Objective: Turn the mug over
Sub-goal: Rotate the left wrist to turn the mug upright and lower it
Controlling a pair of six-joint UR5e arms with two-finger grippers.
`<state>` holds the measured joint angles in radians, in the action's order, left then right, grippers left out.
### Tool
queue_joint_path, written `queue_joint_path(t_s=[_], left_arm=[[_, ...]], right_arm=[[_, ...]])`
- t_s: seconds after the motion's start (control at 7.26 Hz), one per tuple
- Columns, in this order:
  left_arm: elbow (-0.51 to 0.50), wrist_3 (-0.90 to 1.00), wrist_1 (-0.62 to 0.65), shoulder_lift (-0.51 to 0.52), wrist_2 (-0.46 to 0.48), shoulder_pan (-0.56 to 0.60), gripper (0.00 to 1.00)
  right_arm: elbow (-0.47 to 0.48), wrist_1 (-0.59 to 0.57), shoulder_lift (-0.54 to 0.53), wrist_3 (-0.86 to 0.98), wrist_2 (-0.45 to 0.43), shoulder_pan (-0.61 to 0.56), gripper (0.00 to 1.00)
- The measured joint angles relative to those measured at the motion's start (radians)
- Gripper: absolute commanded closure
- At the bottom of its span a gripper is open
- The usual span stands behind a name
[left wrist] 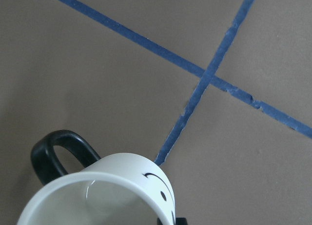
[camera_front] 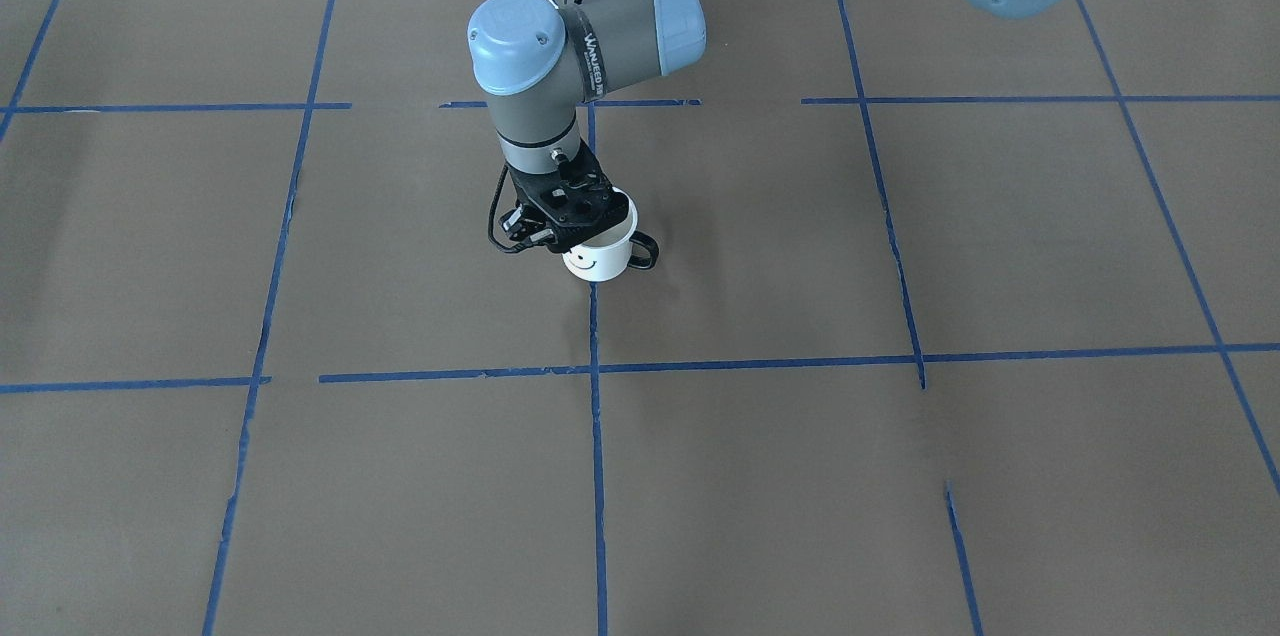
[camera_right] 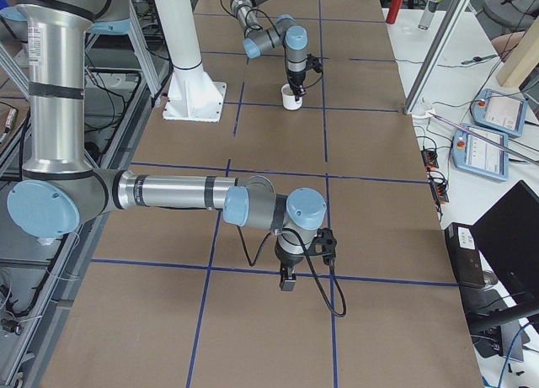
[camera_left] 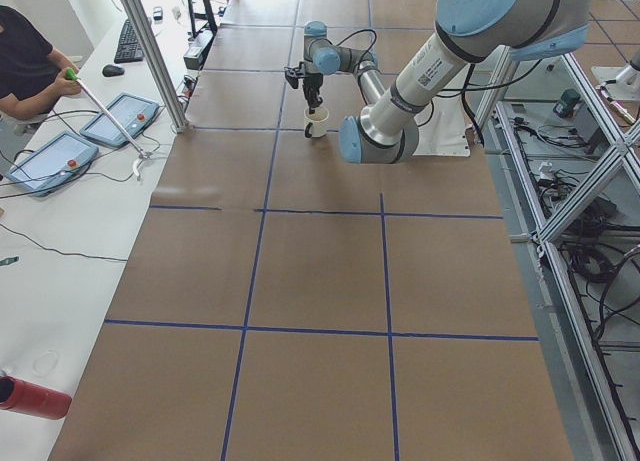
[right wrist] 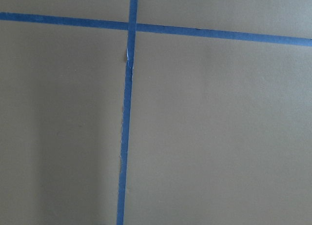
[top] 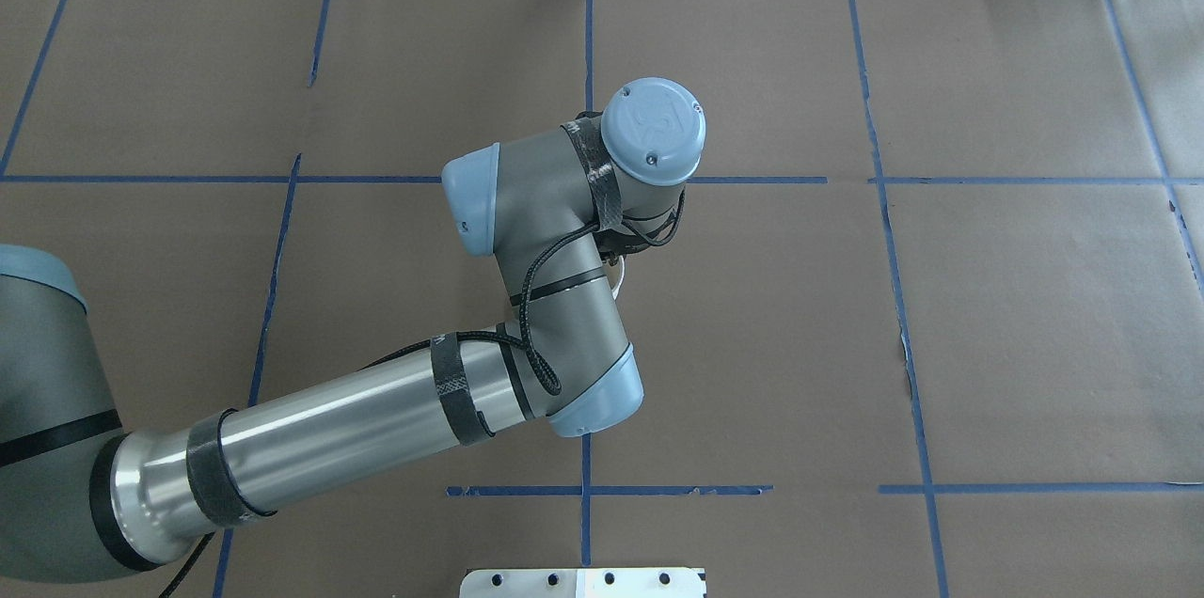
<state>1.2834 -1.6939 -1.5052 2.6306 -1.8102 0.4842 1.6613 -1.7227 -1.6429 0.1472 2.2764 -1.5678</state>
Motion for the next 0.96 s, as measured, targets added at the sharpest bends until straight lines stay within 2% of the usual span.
queue_joint_path(t_s=[0.28,0.41,0.55,0.69,0.83,0.96], left_arm=[[0.001,0.012,0.0,-0.001,0.001,-0.003,0.97],[0.002,0.013,0.0,-0.002,0.001,-0.004,0.89],[0.002,0.014,-0.001,-0.002,0.001,-0.005,0.85],[0.002,0.014,-0.001,-0.002,0.001,-0.006,0.69],[0.003,0.014,-0.002,-0.003,0.001,-0.006,0.37],[0.004,0.017,-0.002,-0.006,0.001,-0.009,0.2]], right_arm=[[0.0,0.0,0.0,0.0,0.0,0.0,0.0],[0.0,0.0,0.0,0.0,0.0,0.0,0.0],[0.0,0.0,0.0,0.0,0.0,0.0,0.0],[0.0,0.0,0.0,0.0,0.0,0.0,0.0],[0.0,0.0,0.0,0.0,0.0,0.0,0.0],[0.0,0.0,0.0,0.0,0.0,0.0,0.0]])
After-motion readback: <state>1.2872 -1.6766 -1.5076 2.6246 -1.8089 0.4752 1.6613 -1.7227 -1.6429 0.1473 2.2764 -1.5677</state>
